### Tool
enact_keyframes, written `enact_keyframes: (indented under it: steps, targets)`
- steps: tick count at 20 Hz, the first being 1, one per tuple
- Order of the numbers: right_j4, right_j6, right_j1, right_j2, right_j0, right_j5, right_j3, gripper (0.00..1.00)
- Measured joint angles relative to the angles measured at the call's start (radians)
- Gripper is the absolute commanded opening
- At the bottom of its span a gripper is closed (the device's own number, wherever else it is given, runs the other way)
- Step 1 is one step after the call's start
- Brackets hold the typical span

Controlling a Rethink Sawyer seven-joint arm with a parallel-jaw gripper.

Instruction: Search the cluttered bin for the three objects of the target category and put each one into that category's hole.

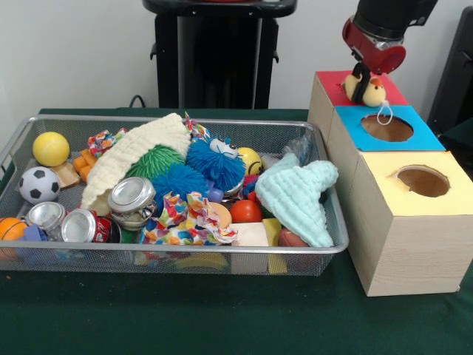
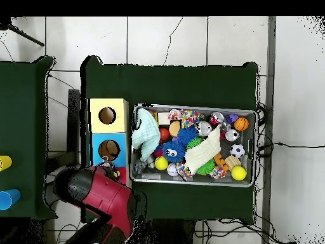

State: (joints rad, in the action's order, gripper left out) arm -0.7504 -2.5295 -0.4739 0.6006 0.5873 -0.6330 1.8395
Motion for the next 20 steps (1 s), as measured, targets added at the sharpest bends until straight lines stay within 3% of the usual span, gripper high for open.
enact_keyframes:
  steps: [20]
  targets:
    - [0.000, 0.000, -0.008, 0.002, 0.017, 0.000, 0.029, 0.00]
